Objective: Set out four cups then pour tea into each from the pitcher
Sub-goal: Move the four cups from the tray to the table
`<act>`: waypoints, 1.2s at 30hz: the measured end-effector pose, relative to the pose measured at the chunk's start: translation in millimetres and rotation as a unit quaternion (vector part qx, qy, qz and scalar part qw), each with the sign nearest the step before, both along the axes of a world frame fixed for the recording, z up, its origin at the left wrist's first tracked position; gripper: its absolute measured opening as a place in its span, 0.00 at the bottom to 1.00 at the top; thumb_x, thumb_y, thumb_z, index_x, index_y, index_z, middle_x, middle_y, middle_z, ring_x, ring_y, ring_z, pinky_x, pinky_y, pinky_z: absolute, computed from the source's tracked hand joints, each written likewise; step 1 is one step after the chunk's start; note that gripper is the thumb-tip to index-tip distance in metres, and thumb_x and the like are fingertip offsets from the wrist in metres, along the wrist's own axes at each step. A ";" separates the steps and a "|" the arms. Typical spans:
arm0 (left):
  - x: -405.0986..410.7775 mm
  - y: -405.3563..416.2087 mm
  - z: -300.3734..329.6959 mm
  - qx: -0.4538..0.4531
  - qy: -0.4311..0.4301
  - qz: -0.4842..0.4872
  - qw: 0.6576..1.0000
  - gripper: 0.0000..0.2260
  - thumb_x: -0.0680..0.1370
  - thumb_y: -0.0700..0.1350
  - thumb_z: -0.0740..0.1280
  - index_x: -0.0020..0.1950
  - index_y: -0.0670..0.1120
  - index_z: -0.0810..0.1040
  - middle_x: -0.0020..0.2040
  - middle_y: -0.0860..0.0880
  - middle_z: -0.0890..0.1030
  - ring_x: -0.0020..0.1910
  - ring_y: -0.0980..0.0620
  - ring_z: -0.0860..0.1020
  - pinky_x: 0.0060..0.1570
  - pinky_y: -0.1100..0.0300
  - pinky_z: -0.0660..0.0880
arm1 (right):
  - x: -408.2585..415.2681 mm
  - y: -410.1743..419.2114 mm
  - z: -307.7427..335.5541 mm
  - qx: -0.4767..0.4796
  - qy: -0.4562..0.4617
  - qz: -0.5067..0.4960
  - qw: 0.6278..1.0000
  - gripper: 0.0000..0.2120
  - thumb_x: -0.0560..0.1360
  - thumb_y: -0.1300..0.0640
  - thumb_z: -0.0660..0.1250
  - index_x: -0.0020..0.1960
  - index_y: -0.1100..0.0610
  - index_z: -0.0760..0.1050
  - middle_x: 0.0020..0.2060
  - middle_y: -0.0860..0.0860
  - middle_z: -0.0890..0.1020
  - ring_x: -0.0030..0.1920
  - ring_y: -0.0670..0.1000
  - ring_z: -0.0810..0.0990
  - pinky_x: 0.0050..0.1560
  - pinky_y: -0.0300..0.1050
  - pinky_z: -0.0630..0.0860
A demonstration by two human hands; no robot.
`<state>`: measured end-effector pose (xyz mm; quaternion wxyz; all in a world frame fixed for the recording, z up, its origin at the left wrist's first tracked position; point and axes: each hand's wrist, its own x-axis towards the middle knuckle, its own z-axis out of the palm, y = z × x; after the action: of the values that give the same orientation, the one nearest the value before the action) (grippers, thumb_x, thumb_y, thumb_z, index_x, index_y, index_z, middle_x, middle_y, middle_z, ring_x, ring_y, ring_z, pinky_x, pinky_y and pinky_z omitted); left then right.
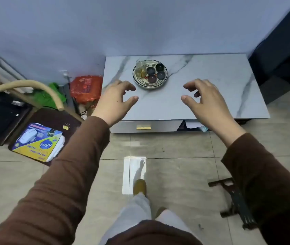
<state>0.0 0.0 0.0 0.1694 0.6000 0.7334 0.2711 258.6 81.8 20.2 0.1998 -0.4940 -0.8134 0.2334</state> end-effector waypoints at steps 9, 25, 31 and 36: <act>-19.0 77.5 -50.1 -0.102 -0.007 -0.019 0.995 0.14 0.78 0.48 0.69 0.62 0.46 0.77 0.58 0.46 0.78 0.56 0.46 0.76 0.56 0.54 0.72 | -17.0 60.8 -57.6 -0.068 -0.027 -0.043 0.996 0.14 0.77 0.49 0.65 0.61 0.50 0.74 0.54 0.47 0.77 0.53 0.50 0.74 0.58 0.52 0.72; -22.2 234.7 -128.0 -0.142 -0.052 0.087 0.985 0.22 0.75 0.46 0.72 0.67 0.43 0.74 0.60 0.43 0.77 0.58 0.44 0.77 0.59 0.52 0.74 | -47.6 234.6 -142.1 -0.139 -0.012 -0.039 0.989 0.16 0.77 0.53 0.66 0.64 0.52 0.71 0.54 0.47 0.76 0.53 0.51 0.74 0.52 0.44 0.71; -41.3 296.8 -193.9 -0.150 -0.079 0.100 0.980 0.26 0.75 0.47 0.72 0.71 0.43 0.72 0.64 0.43 0.76 0.64 0.44 0.75 0.64 0.51 0.72 | -84.8 297.6 -199.1 -0.155 -0.012 -0.067 0.986 0.21 0.76 0.51 0.67 0.67 0.52 0.69 0.57 0.48 0.74 0.55 0.50 0.74 0.55 0.47 0.74; -55.6 341.2 -256.8 -0.161 -0.086 0.105 0.977 0.26 0.75 0.46 0.72 0.71 0.42 0.72 0.66 0.43 0.76 0.65 0.42 0.74 0.66 0.52 0.71 | -111.4 342.4 -261.5 -0.177 -0.027 -0.067 0.982 0.22 0.76 0.50 0.68 0.68 0.52 0.68 0.59 0.49 0.73 0.56 0.49 0.74 0.57 0.47 0.75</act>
<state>-55.6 341.2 -256.8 0.2971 0.4585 0.8092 0.2163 147.2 424.2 -241.3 0.1026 -0.5812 -0.7291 0.3465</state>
